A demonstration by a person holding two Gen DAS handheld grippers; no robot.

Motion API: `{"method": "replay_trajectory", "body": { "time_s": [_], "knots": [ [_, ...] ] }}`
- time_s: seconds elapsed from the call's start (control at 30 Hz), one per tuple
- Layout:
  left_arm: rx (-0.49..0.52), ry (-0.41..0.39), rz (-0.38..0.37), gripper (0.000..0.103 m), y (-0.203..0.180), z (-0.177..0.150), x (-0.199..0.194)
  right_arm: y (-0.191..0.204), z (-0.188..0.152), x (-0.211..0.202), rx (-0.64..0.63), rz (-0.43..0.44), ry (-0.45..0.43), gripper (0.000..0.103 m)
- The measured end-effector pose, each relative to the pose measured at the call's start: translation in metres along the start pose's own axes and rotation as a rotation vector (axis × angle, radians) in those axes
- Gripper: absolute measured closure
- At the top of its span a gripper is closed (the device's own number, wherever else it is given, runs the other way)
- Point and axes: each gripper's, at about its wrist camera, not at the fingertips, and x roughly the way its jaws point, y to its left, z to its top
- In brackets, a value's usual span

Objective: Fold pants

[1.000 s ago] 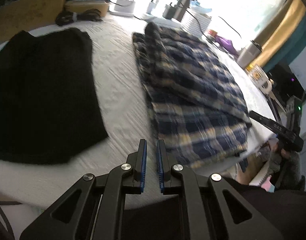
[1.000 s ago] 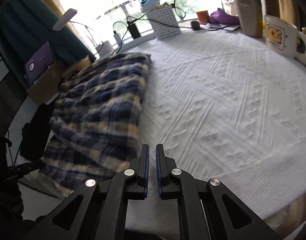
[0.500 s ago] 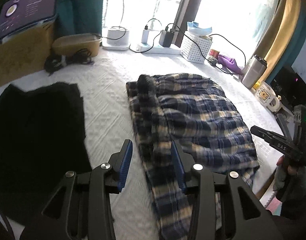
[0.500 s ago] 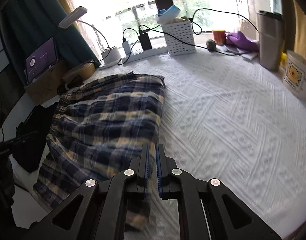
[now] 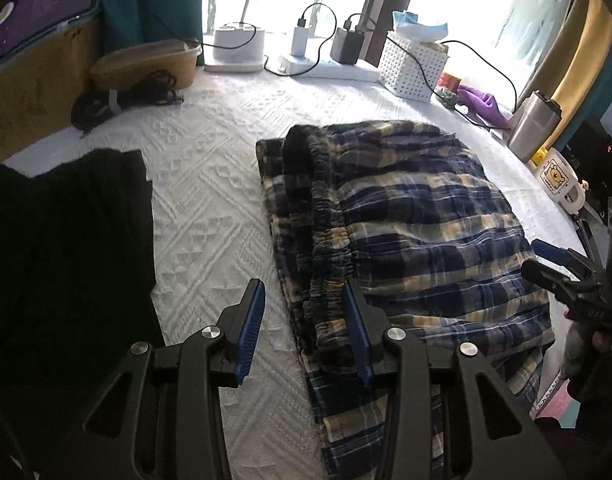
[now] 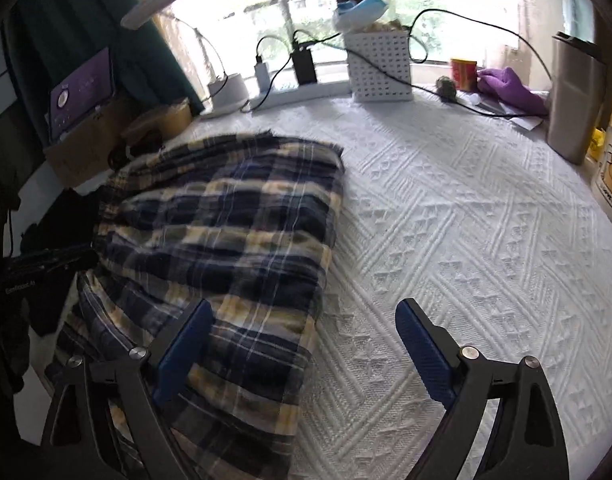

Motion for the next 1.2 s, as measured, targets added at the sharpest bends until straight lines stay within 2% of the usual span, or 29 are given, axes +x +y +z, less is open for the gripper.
{"method": "replay_trajectory", "body": {
  "time_s": [0.1, 0.17, 0.23, 0.3, 0.43, 0.67, 0.83, 0.97, 1.0, 1.1, 1.2],
  "knots": [
    [0.004, -0.003, 0.003, 0.063, 0.000, -0.003, -0.001, -0.003, -0.002, 0.005, -0.004, -0.055, 0.014, 0.009],
    [0.008, 0.000, 0.016, 0.058, 0.001, -0.006, 0.001, -0.010, -0.003, 0.009, 0.009, -0.084, 0.028, 0.009],
    [0.005, -0.005, 0.028, 0.047, 0.005, -0.009, 0.002, -0.015, -0.003, 0.008, 0.016, -0.085, 0.029, 0.009],
    [-0.019, 0.001, 0.012, 0.046, 0.011, -0.010, 0.002, -0.017, -0.002, 0.009, 0.005, -0.115, 0.035, 0.009],
    [-0.024, -0.008, 0.003, 0.046, 0.012, -0.004, -0.008, -0.022, 0.001, 0.008, 0.018, -0.118, 0.034, 0.009],
    [-0.021, -0.093, -0.017, 0.046, 0.012, 0.022, -0.028, -0.027, 0.016, -0.001, 0.045, -0.122, 0.000, 0.009],
    [-0.014, -0.102, -0.034, 0.046, 0.009, 0.036, -0.023, -0.027, 0.030, -0.004, 0.051, -0.112, -0.023, 0.009],
    [0.000, -0.078, -0.053, 0.046, 0.005, 0.041, -0.012, -0.027, 0.040, -0.002, 0.052, -0.102, -0.030, 0.009],
    [0.002, -0.069, -0.054, 0.045, 0.004, 0.041, -0.009, -0.027, 0.042, -0.001, 0.052, -0.099, -0.030, 0.009],
    [0.002, -0.050, -0.062, 0.030, 0.003, 0.043, 0.000, -0.028, 0.048, 0.005, 0.051, -0.090, -0.027, 0.009],
    [-0.005, -0.033, -0.080, 0.030, 0.003, 0.043, 0.007, -0.028, 0.055, 0.014, 0.050, -0.076, -0.021, 0.009]
  ]
}}
